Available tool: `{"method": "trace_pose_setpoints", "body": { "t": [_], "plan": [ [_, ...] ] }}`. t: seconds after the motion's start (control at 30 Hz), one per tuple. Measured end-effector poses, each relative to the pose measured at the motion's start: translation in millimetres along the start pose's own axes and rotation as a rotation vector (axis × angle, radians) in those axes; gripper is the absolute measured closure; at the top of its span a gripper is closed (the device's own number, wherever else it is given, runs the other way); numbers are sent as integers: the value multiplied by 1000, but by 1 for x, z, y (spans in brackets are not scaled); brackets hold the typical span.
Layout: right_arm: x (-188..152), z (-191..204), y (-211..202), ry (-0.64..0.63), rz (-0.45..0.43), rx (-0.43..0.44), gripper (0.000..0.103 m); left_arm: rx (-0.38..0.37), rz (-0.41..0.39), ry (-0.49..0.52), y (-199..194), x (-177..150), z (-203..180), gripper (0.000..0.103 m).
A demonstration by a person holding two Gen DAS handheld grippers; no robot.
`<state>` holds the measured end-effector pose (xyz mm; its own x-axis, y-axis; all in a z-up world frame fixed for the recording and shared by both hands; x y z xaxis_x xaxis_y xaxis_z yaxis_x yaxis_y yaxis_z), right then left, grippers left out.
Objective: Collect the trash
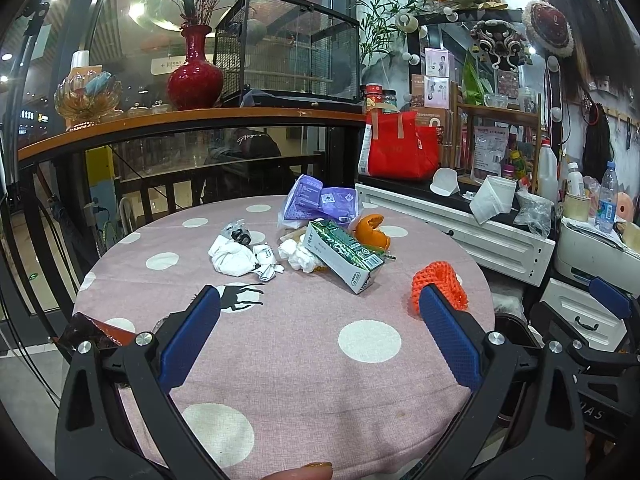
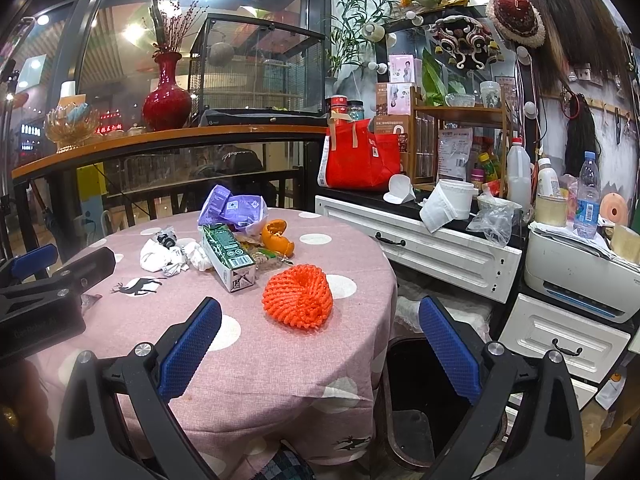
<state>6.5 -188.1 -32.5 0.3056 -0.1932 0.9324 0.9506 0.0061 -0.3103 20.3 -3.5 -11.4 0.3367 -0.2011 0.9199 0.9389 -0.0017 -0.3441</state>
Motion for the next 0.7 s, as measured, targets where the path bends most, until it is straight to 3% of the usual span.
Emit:
{"method": "trace_pose_setpoints", "body": {
  "t": [0.7],
  "plan": [
    [0,0,0,1,1,0,6,-3,2,-6,-2,2,0,5]
  ]
}}
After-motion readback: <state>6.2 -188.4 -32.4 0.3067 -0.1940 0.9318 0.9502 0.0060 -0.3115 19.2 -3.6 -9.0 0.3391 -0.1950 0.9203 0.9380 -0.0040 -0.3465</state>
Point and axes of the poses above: each gripper's, at about its wrist camera, not at the fingertips, and y roughly the way its jaws point, z to its left, x to its top, the point moved 2 cm from there along y, roughly the way its jaws point, and after that the axes turned 12 degrees about y, right-handed, at the moved point
